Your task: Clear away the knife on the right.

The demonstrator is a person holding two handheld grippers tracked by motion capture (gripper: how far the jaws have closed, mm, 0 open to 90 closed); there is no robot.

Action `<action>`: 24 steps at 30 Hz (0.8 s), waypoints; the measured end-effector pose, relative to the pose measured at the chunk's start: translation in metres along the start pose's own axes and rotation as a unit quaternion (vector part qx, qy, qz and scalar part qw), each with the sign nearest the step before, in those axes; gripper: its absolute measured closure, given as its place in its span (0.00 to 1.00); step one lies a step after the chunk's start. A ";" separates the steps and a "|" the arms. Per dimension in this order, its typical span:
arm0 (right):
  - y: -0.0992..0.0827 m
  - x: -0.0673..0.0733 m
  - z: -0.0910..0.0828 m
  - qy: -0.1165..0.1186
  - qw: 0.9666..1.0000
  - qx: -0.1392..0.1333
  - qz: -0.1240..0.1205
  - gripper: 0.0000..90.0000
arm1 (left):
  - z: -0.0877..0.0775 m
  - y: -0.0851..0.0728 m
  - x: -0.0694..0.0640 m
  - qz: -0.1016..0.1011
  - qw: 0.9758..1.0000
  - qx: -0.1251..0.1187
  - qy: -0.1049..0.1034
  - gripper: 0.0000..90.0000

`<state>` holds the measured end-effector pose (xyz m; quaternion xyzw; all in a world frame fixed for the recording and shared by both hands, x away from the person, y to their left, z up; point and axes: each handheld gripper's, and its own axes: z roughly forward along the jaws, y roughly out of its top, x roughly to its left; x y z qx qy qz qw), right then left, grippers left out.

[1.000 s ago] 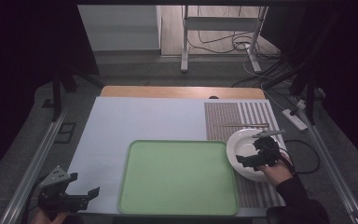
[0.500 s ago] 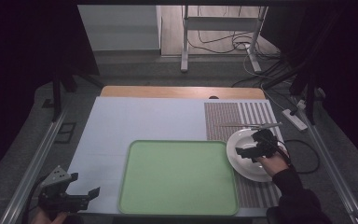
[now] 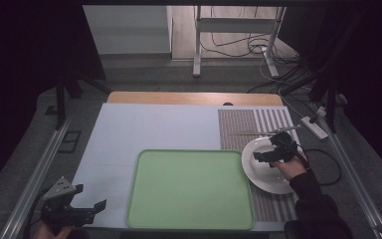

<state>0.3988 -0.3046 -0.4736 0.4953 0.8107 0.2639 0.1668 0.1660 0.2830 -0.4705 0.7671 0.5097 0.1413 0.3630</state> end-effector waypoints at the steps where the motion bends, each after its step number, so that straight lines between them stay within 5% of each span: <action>1: 0.001 -0.001 0.001 0.000 1.000 0.001 0.000 0.00 | 0.000 0.000 0.000 0.000 1.000 0.000 0.000 0.03; 24: 0.027 -0.029 0.026 -0.040 0.999 0.009 0.027 0.00 | 0.000 0.000 0.001 -0.005 1.000 0.000 0.000 0.02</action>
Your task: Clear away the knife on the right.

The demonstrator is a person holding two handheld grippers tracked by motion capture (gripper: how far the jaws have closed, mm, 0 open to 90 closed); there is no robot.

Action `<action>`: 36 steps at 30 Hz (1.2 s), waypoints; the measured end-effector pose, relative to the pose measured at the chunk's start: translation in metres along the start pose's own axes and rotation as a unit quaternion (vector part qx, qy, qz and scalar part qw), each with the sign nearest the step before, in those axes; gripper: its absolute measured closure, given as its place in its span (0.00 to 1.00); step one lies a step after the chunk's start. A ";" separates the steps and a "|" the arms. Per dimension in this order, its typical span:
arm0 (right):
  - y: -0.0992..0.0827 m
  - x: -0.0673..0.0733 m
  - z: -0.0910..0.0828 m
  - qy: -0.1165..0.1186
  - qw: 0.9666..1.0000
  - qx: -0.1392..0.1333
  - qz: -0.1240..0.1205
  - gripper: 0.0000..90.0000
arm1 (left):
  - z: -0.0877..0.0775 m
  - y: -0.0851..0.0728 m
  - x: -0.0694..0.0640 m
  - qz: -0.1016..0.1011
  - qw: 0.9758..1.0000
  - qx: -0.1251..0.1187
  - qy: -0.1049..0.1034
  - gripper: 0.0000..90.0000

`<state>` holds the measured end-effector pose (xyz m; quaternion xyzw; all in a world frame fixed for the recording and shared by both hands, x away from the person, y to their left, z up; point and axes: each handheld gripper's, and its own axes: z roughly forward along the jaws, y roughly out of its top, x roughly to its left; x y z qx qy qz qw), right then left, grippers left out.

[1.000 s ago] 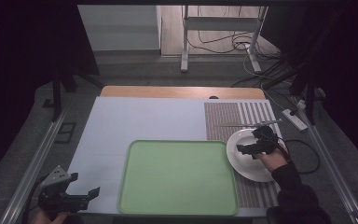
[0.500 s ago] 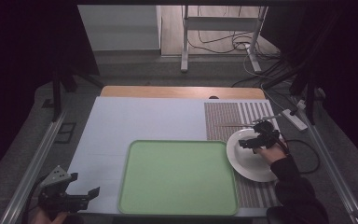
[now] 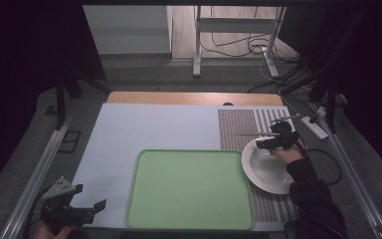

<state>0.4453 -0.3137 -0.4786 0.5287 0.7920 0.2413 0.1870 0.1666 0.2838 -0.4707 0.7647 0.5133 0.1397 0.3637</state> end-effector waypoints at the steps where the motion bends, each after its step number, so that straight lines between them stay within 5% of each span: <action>1: 0.000 0.000 0.000 0.000 1.000 0.000 0.000 0.00 | 0.000 0.000 0.000 0.000 1.000 0.000 0.000 0.02; 25: 0.038 -0.025 0.032 -0.027 0.999 0.008 0.025 0.02 | 0.000 0.000 0.001 -0.002 1.000 -0.001 -0.003 0.02; 30: 0.043 -0.031 0.037 -0.032 0.999 0.006 0.017 0.18 | 0.000 0.000 0.001 -0.002 1.000 -0.001 -0.004 0.02; 32: 0.045 -0.036 0.038 -0.030 0.999 0.003 0.012 0.37 | 0.000 0.000 0.001 -0.002 1.000 -0.001 -0.004 0.02; 33: 0.045 -0.036 0.038 -0.030 0.999 0.003 0.012 0.37 | 0.000 0.000 0.001 -0.002 1.000 -0.001 -0.004 0.02; 36: 0.047 -0.041 0.039 -0.024 1.000 0.012 0.003 0.59 | 0.000 0.000 0.001 -0.002 1.000 -0.001 -0.004 0.02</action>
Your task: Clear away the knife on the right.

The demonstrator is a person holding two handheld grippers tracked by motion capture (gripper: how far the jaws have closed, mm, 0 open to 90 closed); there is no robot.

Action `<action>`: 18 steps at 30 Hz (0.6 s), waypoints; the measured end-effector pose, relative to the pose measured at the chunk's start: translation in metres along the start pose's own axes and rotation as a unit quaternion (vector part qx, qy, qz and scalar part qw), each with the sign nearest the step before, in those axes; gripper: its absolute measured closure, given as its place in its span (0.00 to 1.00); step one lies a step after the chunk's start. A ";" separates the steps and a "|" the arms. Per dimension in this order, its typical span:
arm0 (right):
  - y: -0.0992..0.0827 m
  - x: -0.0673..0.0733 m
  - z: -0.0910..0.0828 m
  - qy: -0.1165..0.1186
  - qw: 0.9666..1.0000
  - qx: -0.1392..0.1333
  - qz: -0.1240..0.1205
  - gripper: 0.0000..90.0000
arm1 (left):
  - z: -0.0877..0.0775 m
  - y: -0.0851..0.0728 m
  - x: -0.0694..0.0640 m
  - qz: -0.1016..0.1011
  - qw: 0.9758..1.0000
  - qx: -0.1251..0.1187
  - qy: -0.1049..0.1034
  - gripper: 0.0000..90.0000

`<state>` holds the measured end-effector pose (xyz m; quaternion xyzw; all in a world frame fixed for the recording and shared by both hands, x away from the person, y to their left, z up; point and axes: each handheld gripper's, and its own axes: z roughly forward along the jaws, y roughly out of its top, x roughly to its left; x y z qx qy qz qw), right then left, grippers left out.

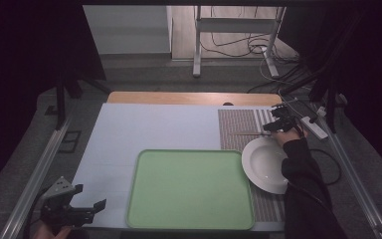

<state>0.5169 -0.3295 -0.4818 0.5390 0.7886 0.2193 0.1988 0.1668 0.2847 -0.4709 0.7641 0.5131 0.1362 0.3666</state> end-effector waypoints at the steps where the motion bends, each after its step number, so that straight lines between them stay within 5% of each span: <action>1: 0.000 -0.002 0.001 -0.001 1.000 0.004 0.000 0.66 | 0.000 0.000 0.000 0.000 1.000 0.000 0.000 0.02; 2: 0.001 -0.006 0.003 0.002 1.000 0.015 0.000 0.87 | 0.000 0.000 0.000 0.000 1.000 0.000 0.000 0.02; 3: 0.001 -0.006 0.003 0.002 1.000 0.015 0.000 0.87 | 0.000 0.000 0.000 0.000 1.000 0.000 0.000 0.02; 4: 0.000 -0.009 0.003 0.006 1.000 0.020 0.003 0.99 | 0.000 0.000 0.000 0.000 1.000 0.000 0.000 0.02; 14: -0.010 -0.027 0.010 -0.022 0.999 0.044 0.010 1.00 | 0.000 0.000 0.000 0.000 1.000 0.000 -0.001 0.02; 18: -0.017 -0.031 0.006 -0.003 0.998 0.056 0.014 1.00 | 0.000 0.000 0.000 0.002 1.000 0.001 0.000 0.02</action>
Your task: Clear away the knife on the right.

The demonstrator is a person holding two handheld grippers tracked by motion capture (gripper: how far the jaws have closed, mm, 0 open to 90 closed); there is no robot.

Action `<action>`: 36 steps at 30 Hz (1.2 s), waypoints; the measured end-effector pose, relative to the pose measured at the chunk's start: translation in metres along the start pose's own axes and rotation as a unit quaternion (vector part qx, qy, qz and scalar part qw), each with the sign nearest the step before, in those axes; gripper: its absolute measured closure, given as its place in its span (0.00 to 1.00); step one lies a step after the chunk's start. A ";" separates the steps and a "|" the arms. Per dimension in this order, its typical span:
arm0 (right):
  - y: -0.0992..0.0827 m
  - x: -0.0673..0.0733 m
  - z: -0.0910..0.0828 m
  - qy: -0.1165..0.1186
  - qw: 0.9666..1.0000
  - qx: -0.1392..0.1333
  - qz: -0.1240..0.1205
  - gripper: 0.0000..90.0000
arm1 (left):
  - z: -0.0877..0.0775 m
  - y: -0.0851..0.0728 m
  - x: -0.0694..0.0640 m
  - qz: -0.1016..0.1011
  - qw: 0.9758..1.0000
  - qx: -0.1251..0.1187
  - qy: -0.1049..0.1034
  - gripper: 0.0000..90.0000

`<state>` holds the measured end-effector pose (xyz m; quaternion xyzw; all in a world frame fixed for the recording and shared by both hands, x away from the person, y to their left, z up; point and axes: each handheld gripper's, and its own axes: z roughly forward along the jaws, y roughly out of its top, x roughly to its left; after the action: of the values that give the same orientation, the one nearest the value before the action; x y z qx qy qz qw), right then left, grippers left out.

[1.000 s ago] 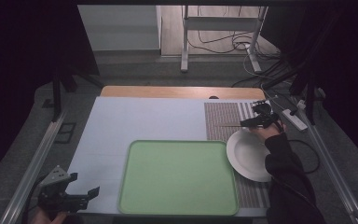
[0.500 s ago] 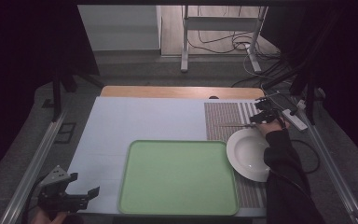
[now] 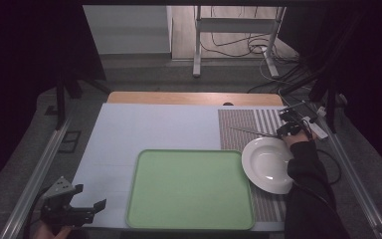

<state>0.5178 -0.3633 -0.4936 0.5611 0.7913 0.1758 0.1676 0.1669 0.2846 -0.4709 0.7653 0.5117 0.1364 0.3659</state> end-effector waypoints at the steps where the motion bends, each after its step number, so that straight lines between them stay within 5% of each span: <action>1: -0.002 -0.001 -0.002 0.002 1.000 0.009 -0.003 1.00 | 0.000 0.000 0.000 0.000 1.000 0.000 0.000 0.02; 12: -0.009 0.001 -0.008 0.016 0.999 0.027 -0.015 1.00 | 0.000 0.000 -0.001 0.002 1.000 0.000 0.000 0.03; 13: -0.013 -0.001 -0.014 0.038 0.998 0.057 -0.010 1.00 | 0.000 0.000 -0.001 0.002 1.000 0.000 0.000 0.03; 21: 0.002 -0.001 -0.023 0.021 0.999 -0.020 0.035 0.47 | 0.000 0.000 -0.001 0.003 1.000 0.000 -0.001 0.03; 28: 0.011 0.009 -0.017 0.036 0.998 -0.032 0.047 0.05 | 0.000 0.000 -0.001 0.003 1.000 0.000 -0.001 0.03; 36: 0.018 0.024 -0.007 0.038 0.999 -0.015 0.029 0.00 | 0.000 0.000 0.000 0.003 1.000 0.000 -0.002 0.03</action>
<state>0.5218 -0.3353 -0.4812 0.5742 0.7777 0.2140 0.1402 0.1670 0.2841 -0.4709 0.7669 0.5089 0.1359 0.3665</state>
